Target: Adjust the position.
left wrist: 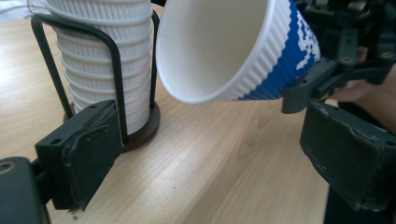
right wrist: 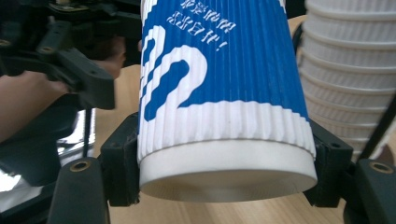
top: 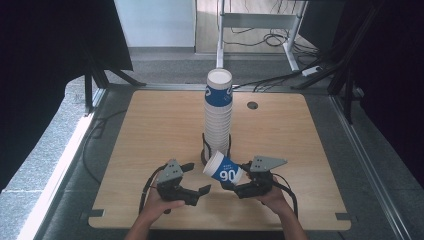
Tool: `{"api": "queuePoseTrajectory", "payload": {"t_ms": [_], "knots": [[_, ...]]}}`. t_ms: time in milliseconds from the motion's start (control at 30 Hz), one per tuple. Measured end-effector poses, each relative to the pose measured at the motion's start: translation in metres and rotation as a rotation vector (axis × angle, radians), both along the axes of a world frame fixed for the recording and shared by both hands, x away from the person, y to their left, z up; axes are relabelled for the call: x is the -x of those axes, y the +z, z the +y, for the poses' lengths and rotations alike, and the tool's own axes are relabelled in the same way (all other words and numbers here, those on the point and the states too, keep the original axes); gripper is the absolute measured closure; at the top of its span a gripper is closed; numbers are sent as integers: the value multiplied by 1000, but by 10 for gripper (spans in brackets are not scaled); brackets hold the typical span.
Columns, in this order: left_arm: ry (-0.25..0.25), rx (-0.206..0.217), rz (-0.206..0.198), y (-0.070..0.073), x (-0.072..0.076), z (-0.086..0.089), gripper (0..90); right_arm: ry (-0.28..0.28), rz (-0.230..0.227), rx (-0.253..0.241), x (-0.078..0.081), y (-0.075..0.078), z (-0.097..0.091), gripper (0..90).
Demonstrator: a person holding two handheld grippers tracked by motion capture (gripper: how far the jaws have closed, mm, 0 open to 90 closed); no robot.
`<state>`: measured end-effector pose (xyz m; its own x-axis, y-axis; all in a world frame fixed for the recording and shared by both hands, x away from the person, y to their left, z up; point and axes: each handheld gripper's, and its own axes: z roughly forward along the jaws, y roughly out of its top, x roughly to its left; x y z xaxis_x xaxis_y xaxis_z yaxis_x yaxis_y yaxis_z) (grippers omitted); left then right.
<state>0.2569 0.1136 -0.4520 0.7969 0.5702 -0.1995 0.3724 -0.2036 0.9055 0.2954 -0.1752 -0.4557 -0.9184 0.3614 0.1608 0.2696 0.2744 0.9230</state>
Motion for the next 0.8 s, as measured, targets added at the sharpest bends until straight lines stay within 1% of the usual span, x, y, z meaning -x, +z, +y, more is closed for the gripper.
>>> {"api": "queuePoseTrajectory", "payload": {"t_ms": [100,200,333,533,633,767,800], "knots": [[-4,45,37,-3,-2,3,60,-18,-3,-48,1,-4,-3,288],[-9,81,63,-5,-4,3,61,-27,-6,-61,1,-6,-4,288],[-19,92,75,-7,-4,2,61,-26,-20,-68,4,-7,-2,288],[-31,101,87,-9,-4,-1,61,-33,-34,-111,5,-9,1,288],[-35,106,88,-9,-4,-1,61,-38,-38,-103,6,-12,2,288],[-49,146,103,-9,-4,0,62,-35,-40,-127,6,-14,3,288],[-61,169,112,-9,-5,0,62,-32,-40,-132,6,-14,3,288]]}}
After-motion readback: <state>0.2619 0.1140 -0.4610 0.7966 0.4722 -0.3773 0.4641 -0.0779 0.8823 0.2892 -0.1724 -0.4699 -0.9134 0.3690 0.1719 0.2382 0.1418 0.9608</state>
